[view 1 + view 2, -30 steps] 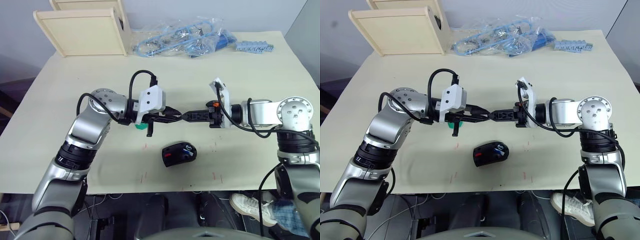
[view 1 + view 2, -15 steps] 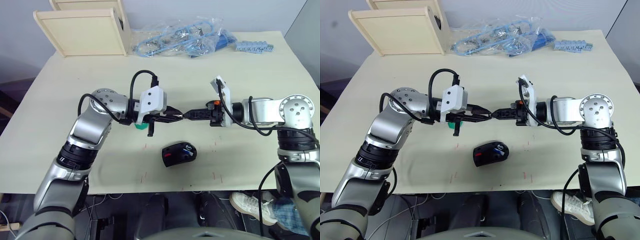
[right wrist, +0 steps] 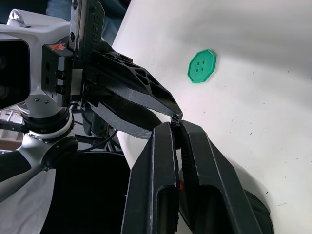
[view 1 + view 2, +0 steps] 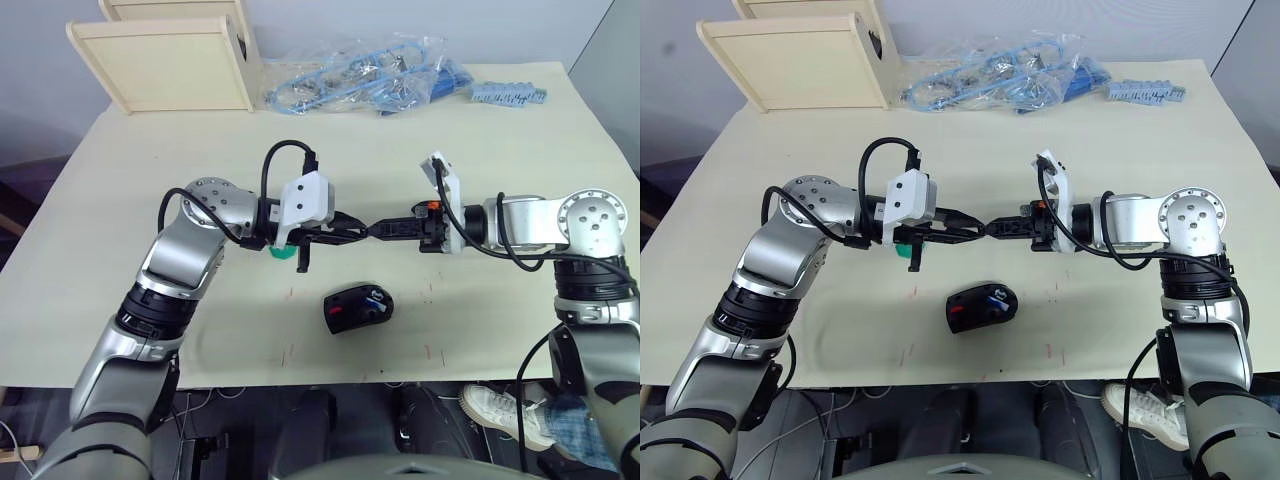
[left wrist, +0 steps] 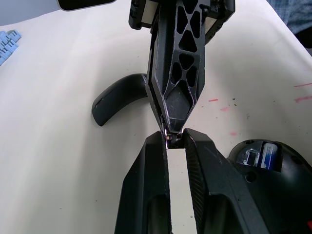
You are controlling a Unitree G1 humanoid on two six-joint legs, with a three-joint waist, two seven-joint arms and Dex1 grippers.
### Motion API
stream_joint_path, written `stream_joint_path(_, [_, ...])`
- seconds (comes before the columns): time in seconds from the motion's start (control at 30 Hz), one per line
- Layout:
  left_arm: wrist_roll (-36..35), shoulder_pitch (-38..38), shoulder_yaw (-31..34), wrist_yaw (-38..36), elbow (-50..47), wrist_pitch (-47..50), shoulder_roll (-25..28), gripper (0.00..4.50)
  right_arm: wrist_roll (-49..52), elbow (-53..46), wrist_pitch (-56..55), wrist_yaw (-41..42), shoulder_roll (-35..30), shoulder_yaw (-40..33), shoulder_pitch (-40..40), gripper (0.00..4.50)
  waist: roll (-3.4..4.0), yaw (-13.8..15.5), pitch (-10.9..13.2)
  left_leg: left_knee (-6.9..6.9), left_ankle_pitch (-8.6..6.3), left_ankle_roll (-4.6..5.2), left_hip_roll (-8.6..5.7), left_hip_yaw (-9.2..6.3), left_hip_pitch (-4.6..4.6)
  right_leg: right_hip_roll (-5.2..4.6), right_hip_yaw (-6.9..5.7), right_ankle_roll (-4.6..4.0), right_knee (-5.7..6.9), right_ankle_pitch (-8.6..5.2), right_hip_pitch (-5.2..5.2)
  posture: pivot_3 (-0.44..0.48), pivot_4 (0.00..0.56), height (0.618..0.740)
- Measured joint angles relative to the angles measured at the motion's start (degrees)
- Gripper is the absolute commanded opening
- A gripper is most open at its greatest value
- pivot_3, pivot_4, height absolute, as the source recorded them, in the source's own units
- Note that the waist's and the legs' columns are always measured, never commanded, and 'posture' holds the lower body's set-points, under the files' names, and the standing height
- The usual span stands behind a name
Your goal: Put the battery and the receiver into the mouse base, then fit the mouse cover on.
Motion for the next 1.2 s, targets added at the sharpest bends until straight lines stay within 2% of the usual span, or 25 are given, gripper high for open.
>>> stream_joint_path(0.03, [-0.2,0.2,0.1,0.0,-0.1,0.1,0.0,0.00,0.1,0.0,0.0,0.0,0.0,0.0,0.0,0.04,0.00,0.0,0.0,0.00,0.00,0.00,0.00,0.00,0.00,0.00,0.00,0.00,0.00,0.00,0.00,0.000,0.150,0.740])
stream_joint_path(0.07, [-0.2,0.3,0.1,0.0,-0.1,0.2,0.0,1.00,0.1,0.0,0.1,0.0,0.0,0.1,0.0,0.00,0.00,0.0,0.0,0.00,0.00,0.00,0.00,0.00,0.00,0.00,0.00,0.00,0.00,0.00,0.00,0.000,0.150,0.740])
stream_joint_path(0.13, [-1.2,1.1,0.6,0.6,-0.4,1.7,-0.2,1.43,0.1,0.0,0.1,0.0,0.0,0.2,0.0,0.00,0.00,0.0,0.0,0.00,0.00,0.00,0.00,-0.01,0.00,0.00,0.00,0.00,0.00,0.00,0.00,0.000,0.150,0.740])
stream_joint_path(0.27, [-6.2,5.8,4.7,2.6,-3.4,9.5,0.1,3.23,0.1,-0.8,0.6,0.7,-2.1,0.2,0.0,0.00,0.00,-0.3,0.0,0.00,0.00,0.00,0.01,-0.03,-0.01,0.00,0.00,0.00,-0.01,0.00,0.00,0.000,0.150,0.740])
stream_joint_path(0.33, [-8.8,9.0,6.5,3.4,-7.2,12.8,1.1,4.30,-0.1,-2.4,1.1,1.6,-3.9,0.2,0.8,0.00,0.00,-0.5,0.0,-0.01,0.00,0.00,0.02,-0.03,-0.01,-0.02,0.00,0.00,-0.03,0.00,0.00,0.000,0.150,0.740])
stream_joint_path(0.53, [-12.6,17.1,8.4,6.4,-14.1,18.5,2.4,4.41,-0.7,-5.5,1.9,4.9,-9.5,0.2,4.7,0.00,0.00,-0.6,0.0,0.02,0.00,0.01,0.02,-0.03,0.01,-0.01,-0.01,0.00,0.03,0.00,0.01,0.000,0.150,0.740])
stream_joint_path(0.57, [-12.7,20.8,8.4,7.9,-17.1,19.9,3.0,4.41,-0.7,-7.3,2.7,6.2,-12.6,-0.1,7.2,0.00,0.00,-0.6,0.0,0.01,0.00,0.01,0.02,-0.02,0.02,-0.01,0.02,0.00,0.02,0.00,0.02,0.000,0.150,0.740])
stream_joint_path(0.73, [-12.4,25.2,7.0,11.2,-20.5,21.2,3.1,4.41,-0.3,-10.8,2.4,7.8,-16.1,-1.0,10.9,0.00,0.00,-0.5,0.0,0.03,0.00,0.01,0.02,0.00,0.05,0.00,0.04,0.00,0.05,0.01,0.03,0.000,0.150,0.740])
stream_joint_path(0.97, [-9.0,28.3,4.0,14.8,-21.2,19.6,3.0,4.41,0.5,-15.6,0.8,8.9,-20.2,-1.6,17.1,0.00,0.00,-0.2,0.0,0.04,0.00,0.01,0.02,0.01,0.06,0.01,0.05,-0.03,0.04,0.03,0.04,0.000,0.150,0.740])
stream_joint_path(1.2, [-4.3,27.1,-0.7,16.0,-18.8,16.3,1.5,4.41,2.9,-17.7,-2.1,8.9,-24.1,-3.4,21.2,0.00,-0.01,0.4,0.0,0.09,0.00,0.02,0.03,0.03,0.06,0.03,0.06,-0.01,0.03,0.07,0.05,0.000,0.150,0.740])
